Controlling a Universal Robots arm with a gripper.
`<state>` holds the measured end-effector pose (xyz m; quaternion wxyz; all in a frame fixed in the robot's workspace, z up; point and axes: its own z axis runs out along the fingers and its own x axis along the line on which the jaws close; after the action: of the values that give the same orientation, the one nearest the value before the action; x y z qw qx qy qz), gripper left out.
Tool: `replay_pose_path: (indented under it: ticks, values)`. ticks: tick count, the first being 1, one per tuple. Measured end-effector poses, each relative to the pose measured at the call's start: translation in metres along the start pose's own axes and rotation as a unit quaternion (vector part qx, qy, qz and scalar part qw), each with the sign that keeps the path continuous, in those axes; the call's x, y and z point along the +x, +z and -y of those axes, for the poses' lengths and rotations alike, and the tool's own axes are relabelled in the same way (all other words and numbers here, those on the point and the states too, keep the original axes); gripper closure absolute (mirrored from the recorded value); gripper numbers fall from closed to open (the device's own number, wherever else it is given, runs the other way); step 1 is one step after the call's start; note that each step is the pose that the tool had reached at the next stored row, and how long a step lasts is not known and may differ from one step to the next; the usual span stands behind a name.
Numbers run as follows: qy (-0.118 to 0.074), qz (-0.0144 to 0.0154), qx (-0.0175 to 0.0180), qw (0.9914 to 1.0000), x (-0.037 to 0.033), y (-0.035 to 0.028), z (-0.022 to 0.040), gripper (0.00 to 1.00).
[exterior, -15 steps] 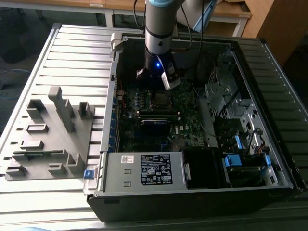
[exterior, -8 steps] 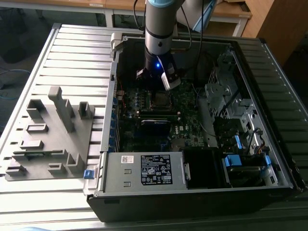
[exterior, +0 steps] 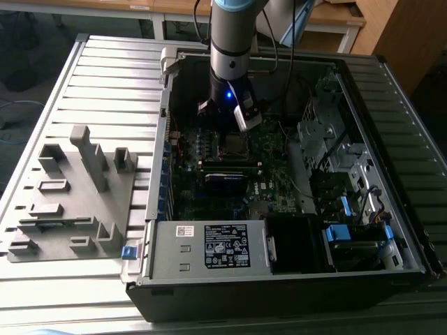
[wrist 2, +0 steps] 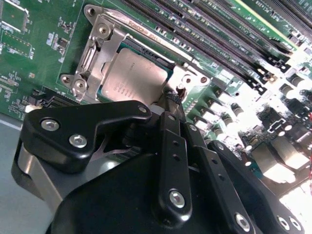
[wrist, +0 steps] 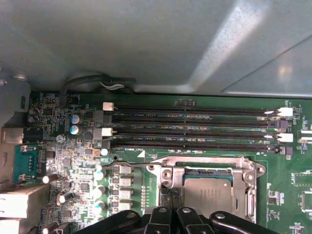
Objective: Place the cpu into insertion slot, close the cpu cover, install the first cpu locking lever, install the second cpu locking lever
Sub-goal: 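Close the cpu cover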
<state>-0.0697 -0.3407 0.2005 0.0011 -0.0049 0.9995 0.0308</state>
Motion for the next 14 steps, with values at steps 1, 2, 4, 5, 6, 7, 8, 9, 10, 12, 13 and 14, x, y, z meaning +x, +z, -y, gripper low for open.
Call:
replay_pose_path:
  ticks: [1,2,4,5,6,7,8,9,10,12,13,14]
  values:
    - [0.0,0.0,0.0001,1.0,0.0,0.0,0.0,0.89]
    - [0.0,0.0,0.0001,1.0,0.0003,0.0,0.0,0.89]
    - [0.0,0.0002,0.0,1.0,0.0007,0.0,0.0,0.89]
    - [0.0,0.0004,0.0,1.0,0.0008,0.0002,0.0,0.89]
    - [0.0,0.0007,0.0,1.0,0.0011,0.0006,0.0,0.89]
    - [0.0,0.001,0.0001,1.0,0.0013,0.0011,0.0001,0.89]
    - [0.0,0.0012,0.0002,1.0,0.0015,0.0013,0.0001,0.89]
    - [0.0,0.0012,0.0002,1.0,0.0015,0.0013,0.0001,0.89]
    - [0.0,0.0012,0.0002,1.0,0.0015,0.0013,0.0001,0.89]
    - [0.0,0.0013,0.0001,1.0,0.0015,0.0015,0.0001,0.89]
    - [0.0,0.0013,0.0001,1.0,0.0015,0.0015,0.0001,0.89]
    - [0.0,0.0013,0.0001,1.0,0.0015,0.0018,0.0001,0.89]
